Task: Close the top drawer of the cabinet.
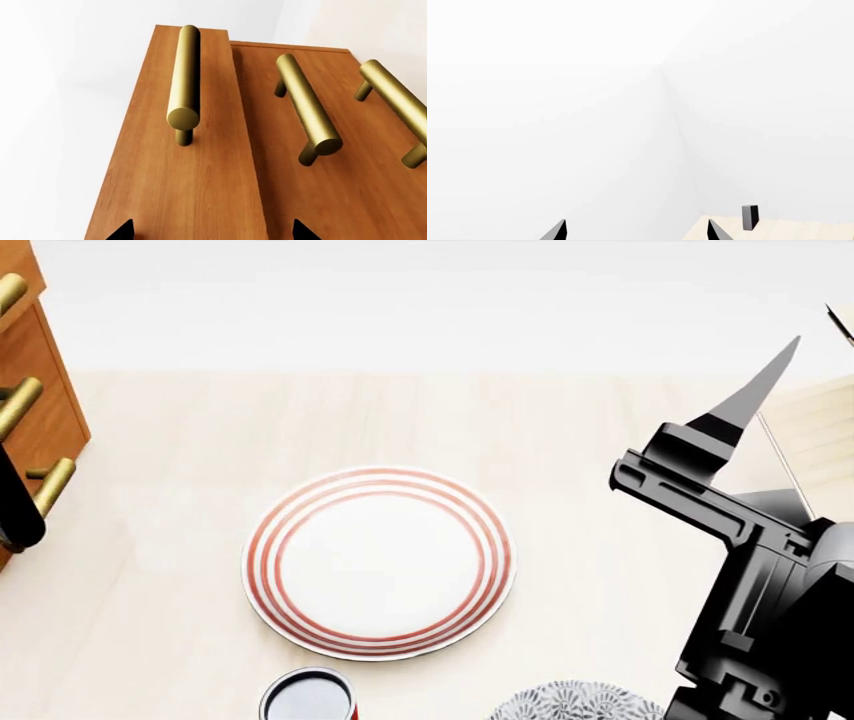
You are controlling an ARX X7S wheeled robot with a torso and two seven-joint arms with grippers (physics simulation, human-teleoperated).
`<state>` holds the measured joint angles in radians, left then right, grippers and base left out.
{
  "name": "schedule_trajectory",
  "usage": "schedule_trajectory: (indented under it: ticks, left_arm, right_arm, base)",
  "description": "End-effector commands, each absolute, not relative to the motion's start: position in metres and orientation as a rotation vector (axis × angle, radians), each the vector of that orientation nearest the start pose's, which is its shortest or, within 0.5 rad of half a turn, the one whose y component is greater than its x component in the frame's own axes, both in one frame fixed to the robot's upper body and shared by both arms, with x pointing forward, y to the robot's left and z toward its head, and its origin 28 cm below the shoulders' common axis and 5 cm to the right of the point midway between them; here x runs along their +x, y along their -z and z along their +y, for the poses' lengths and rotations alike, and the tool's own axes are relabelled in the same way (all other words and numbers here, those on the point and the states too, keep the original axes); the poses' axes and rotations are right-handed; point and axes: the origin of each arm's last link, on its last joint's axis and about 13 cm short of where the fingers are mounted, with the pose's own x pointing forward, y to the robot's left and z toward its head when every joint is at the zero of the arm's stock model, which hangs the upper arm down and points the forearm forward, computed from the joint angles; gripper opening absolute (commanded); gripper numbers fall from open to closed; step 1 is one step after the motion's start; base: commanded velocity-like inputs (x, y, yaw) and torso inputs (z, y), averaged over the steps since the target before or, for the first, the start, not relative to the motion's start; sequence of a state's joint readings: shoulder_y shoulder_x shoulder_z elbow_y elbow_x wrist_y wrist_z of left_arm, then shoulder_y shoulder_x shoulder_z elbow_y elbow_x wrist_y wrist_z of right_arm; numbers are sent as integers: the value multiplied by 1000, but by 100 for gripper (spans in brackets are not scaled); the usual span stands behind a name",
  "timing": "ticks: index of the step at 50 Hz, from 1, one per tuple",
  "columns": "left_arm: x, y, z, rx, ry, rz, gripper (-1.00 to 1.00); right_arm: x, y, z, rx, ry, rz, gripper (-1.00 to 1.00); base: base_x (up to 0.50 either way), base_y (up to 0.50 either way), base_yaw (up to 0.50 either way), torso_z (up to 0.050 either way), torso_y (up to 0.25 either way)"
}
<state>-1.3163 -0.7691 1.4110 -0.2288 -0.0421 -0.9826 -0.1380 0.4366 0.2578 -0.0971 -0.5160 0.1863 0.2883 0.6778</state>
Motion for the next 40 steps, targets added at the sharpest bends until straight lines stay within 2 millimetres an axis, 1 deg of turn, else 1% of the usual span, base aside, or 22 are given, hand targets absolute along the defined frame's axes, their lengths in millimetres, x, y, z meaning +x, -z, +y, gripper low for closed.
schedule_trajectory:
  ticks: [1, 8, 13, 18, 20, 21, 23, 26, 28, 33, 40]
  left_arm:
    - [330, -206, 363, 1423, -308, 444, 100]
    - [325, -207, 368, 1409, -329, 455, 100]
    - [321, -207, 375, 1328, -375, 442, 100]
    - [316, -211, 380, 1268, -419, 429, 100]
    - [314, -212, 382, 1180, -445, 403, 100]
    - [313, -214, 384, 1099, -467, 382, 100]
    - [311, -214, 387, 1003, -490, 361, 100]
    - [307, -212, 390, 939, -508, 359, 100]
    - [303, -207, 394, 881, -517, 369, 100]
    - [300, -199, 397, 893, -514, 383, 100]
    - [304, -200, 395, 943, -494, 391, 100]
  right_arm:
    - [259, -202, -114, 99, 471, -635, 100]
    - [259, -202, -115, 99, 471, -636, 100]
    - [259, -203, -115, 100, 472, -636, 100]
    - [260, -202, -114, 98, 468, -633, 100]
    - [260, -202, -114, 98, 466, -633, 100]
    - [260, -202, -114, 98, 465, -633, 100]
    - [260, -202, -114, 98, 466, -634, 100]
    - [259, -202, -115, 100, 469, -634, 100]
    - [259, -202, -115, 101, 471, -637, 100]
    - [260, -202, -114, 100, 469, -636, 100]
    - [260, -203, -115, 101, 468, -637, 100]
  base:
    - [0, 0, 0, 0, 0]
    - [0, 0, 0, 0, 0]
    - [0, 0, 0, 0, 0]
    - [0, 0, 0, 0, 0]
    - [0, 0, 0, 0, 0]
    - [0, 0, 0, 0, 0]
    - [0, 0, 0, 0, 0]
    - [0, 0, 0, 0, 0]
    - [0, 0, 0, 0, 0]
    - [0, 0, 0, 0, 2]
    - [-2, 0, 5, 0, 0]
